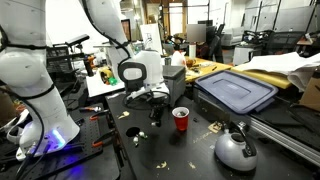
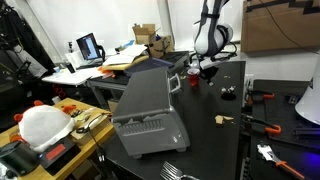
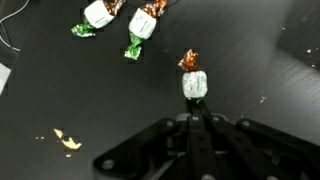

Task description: Put one piece of candy in the red cup.

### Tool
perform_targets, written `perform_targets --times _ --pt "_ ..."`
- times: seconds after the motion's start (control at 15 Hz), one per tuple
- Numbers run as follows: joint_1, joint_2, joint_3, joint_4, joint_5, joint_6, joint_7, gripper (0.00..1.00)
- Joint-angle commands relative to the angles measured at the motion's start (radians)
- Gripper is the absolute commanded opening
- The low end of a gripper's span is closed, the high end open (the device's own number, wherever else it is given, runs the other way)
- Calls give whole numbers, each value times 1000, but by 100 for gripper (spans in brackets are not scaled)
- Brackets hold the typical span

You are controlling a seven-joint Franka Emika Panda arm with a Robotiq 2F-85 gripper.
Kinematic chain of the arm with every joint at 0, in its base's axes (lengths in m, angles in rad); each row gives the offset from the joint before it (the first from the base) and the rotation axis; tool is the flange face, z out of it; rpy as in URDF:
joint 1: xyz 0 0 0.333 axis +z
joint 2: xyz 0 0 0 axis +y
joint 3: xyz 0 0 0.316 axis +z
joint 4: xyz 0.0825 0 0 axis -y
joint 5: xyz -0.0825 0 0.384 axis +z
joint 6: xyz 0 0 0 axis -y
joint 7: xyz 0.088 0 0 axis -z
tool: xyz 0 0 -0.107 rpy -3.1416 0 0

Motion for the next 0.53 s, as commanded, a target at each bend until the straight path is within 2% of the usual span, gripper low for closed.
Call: perform_targets --times 0.0,0.2,0.47 --pt "64 -132 -88 -46 -168 -85 100 0" --pt "49 -219 -87 -35 -312 -170 168 0" --pt "-60 -341 38 -21 -399 -286 221 0"
